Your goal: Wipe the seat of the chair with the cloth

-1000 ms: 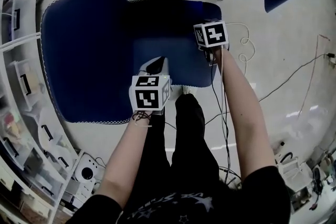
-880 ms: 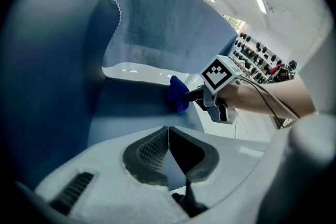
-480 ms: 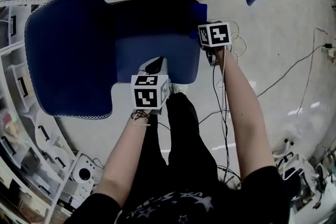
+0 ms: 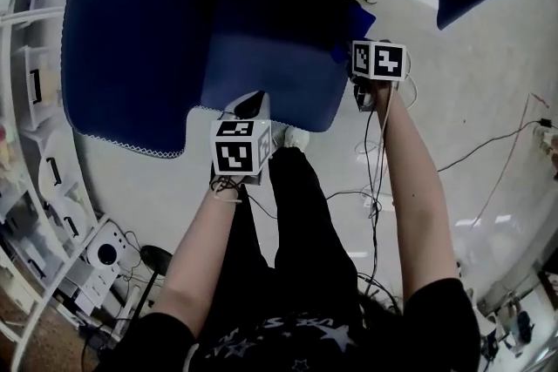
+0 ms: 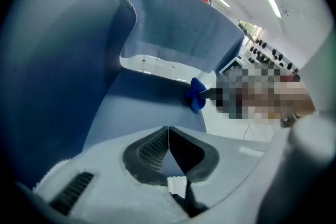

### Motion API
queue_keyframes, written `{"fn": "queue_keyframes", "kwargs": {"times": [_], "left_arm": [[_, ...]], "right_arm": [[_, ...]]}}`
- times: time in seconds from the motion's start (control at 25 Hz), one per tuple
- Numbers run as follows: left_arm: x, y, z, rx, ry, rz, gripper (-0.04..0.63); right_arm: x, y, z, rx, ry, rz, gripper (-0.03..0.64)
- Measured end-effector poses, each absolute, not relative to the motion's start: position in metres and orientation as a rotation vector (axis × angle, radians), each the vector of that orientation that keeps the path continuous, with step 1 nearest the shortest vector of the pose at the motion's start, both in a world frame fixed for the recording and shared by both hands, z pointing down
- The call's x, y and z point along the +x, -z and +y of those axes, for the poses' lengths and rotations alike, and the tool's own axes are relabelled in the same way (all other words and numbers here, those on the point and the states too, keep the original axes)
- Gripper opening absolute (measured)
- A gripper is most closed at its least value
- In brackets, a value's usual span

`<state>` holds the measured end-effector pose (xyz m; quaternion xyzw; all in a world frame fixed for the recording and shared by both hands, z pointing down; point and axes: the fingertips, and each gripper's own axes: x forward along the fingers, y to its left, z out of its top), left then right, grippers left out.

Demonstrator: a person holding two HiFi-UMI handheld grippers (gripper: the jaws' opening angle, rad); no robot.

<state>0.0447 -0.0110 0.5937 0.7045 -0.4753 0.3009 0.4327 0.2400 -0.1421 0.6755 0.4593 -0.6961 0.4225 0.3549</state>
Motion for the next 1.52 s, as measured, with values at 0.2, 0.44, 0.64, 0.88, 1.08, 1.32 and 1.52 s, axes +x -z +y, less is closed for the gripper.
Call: {"fn": "queue_keyframes", "kwargs": {"times": [0.2, 0.44, 0.64, 0.88, 1.08, 1.32, 1.52], "left_arm": [[0.019, -0.595, -0.003, 1.755, -0.762, -1.228, 0.021], [-0.009, -0.592, 0.015, 1.71, -0.725, -1.246, 0.021], [-0.025, -0.596, 0.04, 1.69, -0.725, -1.223, 0.021], [-0.032, -0.604, 0.075, 1.681, -0.752, -1.18, 0.021], [-0.044, -0.609, 0.087, 1.658, -0.746, -1.18, 0.021], [-0.05, -0.606, 0.085, 1.685, -0.767, -1.176, 0.021], [-0.034, -0.604, 0.081, 1.724, -0.796, -1.135, 0.021]], "right_arm": [[0.172, -0.659, -0.135, 1.037, -1.058, -1.918, 0.055], [0.06, -0.643, -0.119, 0.819, -1.026, -2.072, 0.055], [-0.017, -0.648, -0.099, 0.667, -0.976, -2.121, 0.055], [-0.056, -0.663, -0.081, 0.611, -0.992, -2.109, 0.055], [-0.055, -0.674, -0.071, 0.647, -0.935, -2.052, 0.055], [-0.027, -0.682, -0.062, 0.728, -0.924, -1.955, 0.055], [0.014, -0.682, -0.064, 0.802, -0.93, -1.921, 0.055]]}}
